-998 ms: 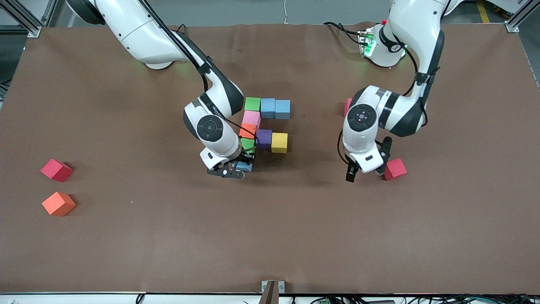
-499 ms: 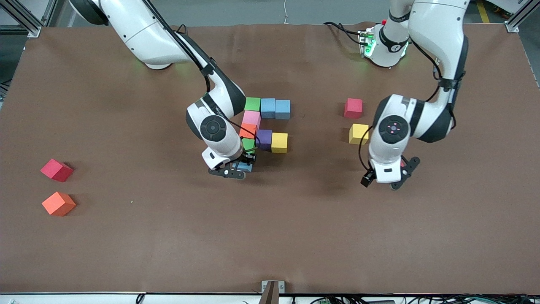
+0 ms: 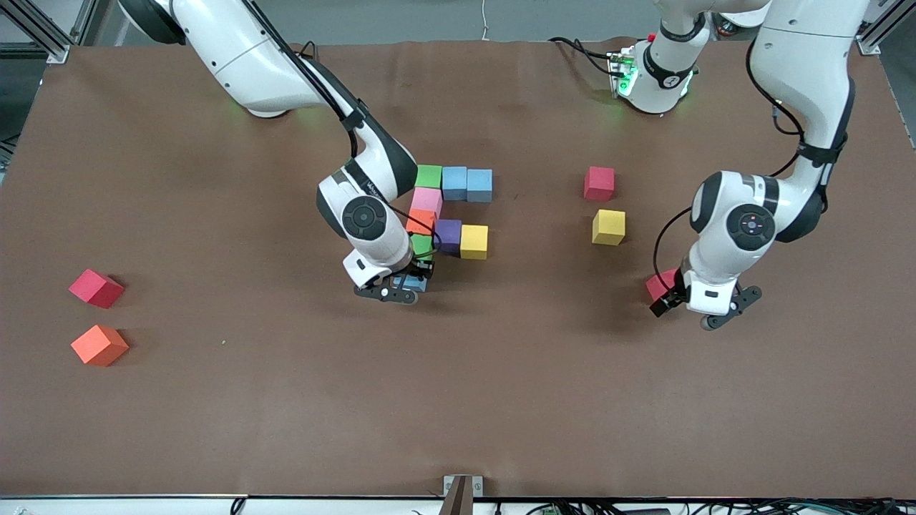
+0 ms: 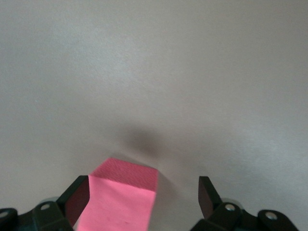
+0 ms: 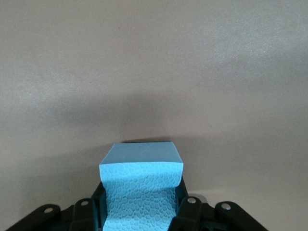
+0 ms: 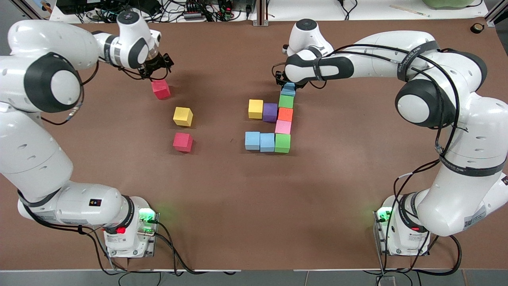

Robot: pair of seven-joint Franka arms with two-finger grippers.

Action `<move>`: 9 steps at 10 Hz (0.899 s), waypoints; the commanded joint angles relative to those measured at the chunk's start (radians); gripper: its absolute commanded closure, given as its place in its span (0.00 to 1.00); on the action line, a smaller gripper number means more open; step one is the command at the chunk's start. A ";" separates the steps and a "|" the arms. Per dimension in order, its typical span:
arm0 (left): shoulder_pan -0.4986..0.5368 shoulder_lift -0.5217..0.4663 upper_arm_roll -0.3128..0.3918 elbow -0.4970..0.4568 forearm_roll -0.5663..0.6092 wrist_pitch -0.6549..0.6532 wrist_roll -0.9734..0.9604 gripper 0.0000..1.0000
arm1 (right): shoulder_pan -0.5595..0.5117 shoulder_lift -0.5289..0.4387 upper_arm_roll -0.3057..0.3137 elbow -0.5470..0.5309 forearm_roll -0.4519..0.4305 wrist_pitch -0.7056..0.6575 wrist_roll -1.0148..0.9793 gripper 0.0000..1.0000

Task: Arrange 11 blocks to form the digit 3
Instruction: 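Grasp the pink cube with the left gripper while the right gripper withdraws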

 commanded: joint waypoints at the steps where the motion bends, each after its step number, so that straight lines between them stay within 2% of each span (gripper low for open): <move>1: 0.046 -0.038 -0.044 -0.057 0.008 0.027 0.050 0.00 | 0.008 0.003 -0.006 0.000 -0.019 0.012 0.025 0.54; 3: 0.064 -0.037 -0.049 -0.126 0.008 0.149 0.050 0.00 | 0.023 0.004 -0.007 0.002 -0.022 0.015 0.047 0.32; 5: 0.066 -0.029 -0.051 -0.179 0.017 0.223 0.054 0.00 | 0.031 0.006 -0.019 0.002 -0.022 0.017 0.047 0.24; 6: 0.066 -0.028 -0.051 -0.192 0.018 0.231 0.058 0.02 | 0.033 0.006 -0.022 0.002 -0.022 0.017 0.047 0.25; 7: 0.064 -0.028 -0.051 -0.199 0.018 0.231 0.059 0.14 | 0.034 0.004 -0.026 0.002 -0.022 0.017 0.047 0.24; 9: 0.064 -0.032 -0.051 -0.201 0.018 0.231 0.076 0.01 | 0.033 0.003 -0.026 0.005 -0.022 0.015 0.045 0.00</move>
